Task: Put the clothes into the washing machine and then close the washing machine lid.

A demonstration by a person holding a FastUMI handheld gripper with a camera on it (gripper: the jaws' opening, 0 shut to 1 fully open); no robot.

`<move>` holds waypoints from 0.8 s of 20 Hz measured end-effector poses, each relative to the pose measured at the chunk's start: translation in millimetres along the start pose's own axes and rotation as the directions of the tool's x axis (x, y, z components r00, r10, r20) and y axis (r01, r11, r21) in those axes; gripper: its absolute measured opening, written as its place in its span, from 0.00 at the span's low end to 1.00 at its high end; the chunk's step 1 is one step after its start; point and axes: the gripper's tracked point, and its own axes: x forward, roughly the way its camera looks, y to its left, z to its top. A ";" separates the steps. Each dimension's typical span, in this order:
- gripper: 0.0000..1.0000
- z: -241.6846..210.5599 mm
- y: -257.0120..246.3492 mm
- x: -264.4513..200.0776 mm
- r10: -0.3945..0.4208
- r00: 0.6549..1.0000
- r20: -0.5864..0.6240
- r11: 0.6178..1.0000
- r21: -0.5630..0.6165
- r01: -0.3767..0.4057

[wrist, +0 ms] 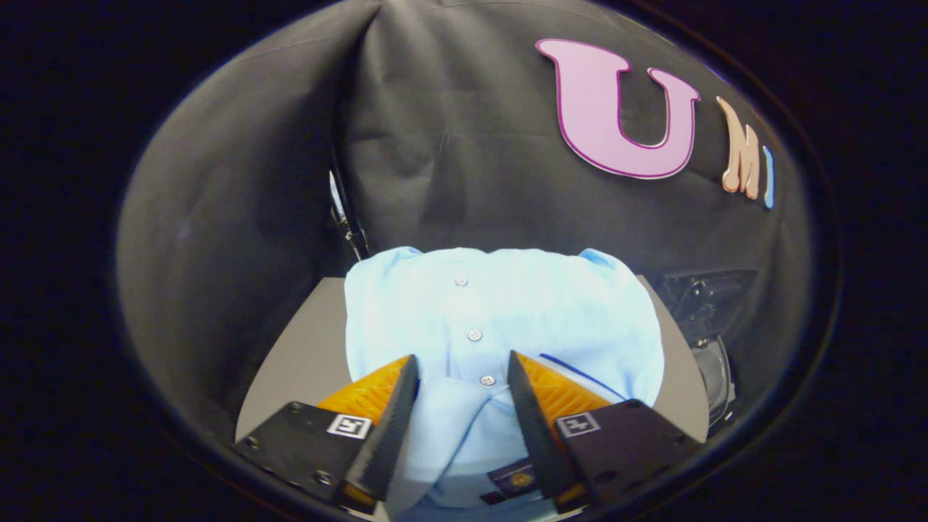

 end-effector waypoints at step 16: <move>0.09 -24.1 -74.4 -33.2 0.119 0.984 0.132 0.990 0.061 -0.127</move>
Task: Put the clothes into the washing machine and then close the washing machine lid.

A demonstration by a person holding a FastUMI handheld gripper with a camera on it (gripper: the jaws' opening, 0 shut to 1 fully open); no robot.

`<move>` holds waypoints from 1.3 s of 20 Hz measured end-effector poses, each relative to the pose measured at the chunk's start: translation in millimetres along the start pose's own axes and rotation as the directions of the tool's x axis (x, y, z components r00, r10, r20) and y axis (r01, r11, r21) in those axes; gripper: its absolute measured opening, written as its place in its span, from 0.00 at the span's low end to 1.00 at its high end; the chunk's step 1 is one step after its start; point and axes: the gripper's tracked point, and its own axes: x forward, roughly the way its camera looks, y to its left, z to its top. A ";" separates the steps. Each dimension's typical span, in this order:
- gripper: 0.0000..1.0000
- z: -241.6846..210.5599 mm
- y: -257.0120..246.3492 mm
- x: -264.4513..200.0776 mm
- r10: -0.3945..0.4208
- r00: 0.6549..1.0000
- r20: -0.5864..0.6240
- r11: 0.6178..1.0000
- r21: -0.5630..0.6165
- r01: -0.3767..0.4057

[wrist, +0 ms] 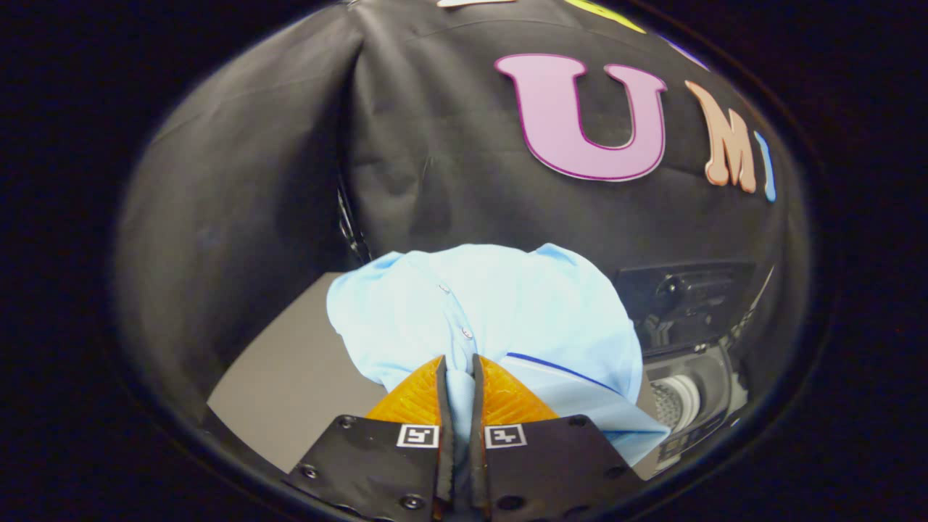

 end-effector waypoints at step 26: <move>0.08 40.3 -284.9 -80.2 -0.370 0.884 0.286 0.928 0.076 0.364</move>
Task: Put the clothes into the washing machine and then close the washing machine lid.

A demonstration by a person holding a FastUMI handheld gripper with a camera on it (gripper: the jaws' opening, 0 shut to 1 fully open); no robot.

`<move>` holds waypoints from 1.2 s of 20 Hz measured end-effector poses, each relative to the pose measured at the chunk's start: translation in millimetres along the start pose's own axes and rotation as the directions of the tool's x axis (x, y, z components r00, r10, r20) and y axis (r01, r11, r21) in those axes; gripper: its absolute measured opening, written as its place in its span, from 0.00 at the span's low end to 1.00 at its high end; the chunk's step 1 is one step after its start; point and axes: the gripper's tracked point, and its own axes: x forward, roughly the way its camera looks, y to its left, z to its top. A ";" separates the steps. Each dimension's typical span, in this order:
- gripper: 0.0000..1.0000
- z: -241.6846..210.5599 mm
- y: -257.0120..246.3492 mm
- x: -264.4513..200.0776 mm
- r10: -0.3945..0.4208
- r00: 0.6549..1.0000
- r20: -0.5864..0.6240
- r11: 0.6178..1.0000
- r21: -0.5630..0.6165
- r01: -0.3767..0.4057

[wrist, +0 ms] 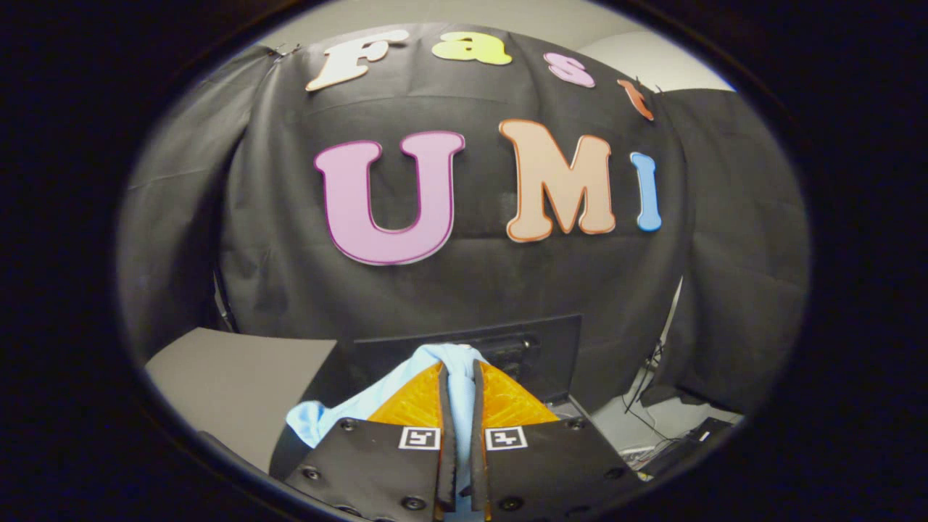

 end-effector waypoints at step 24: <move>0.62 -112.8 -21.0 67.4 -0.027 1.000 -0.016 0.999 -0.019 0.026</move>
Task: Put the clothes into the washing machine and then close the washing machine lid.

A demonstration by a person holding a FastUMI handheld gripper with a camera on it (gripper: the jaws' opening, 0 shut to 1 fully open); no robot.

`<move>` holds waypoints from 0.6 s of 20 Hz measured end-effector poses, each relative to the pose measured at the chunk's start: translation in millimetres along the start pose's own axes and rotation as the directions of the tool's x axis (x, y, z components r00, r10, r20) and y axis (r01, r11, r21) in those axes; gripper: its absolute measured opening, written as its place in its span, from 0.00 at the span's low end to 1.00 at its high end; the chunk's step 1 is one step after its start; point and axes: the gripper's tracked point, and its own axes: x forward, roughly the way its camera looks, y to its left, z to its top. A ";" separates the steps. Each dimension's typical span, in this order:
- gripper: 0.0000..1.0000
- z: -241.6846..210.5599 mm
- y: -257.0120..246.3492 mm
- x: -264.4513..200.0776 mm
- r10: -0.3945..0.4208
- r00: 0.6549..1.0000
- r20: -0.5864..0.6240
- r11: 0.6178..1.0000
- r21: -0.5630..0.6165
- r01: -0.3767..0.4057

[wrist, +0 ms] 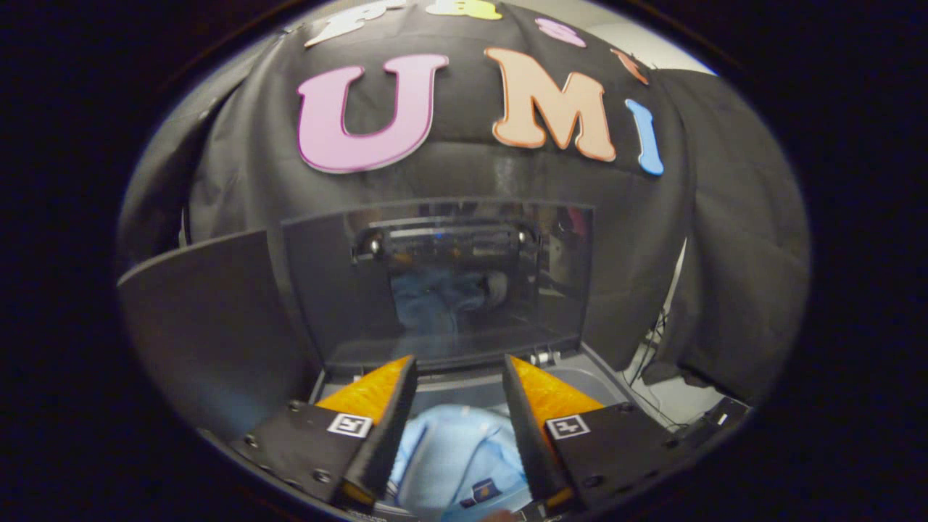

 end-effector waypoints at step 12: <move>0.98 111.2 1.9 -42.0 -0.003 0.982 0.190 0.997 -0.071 0.017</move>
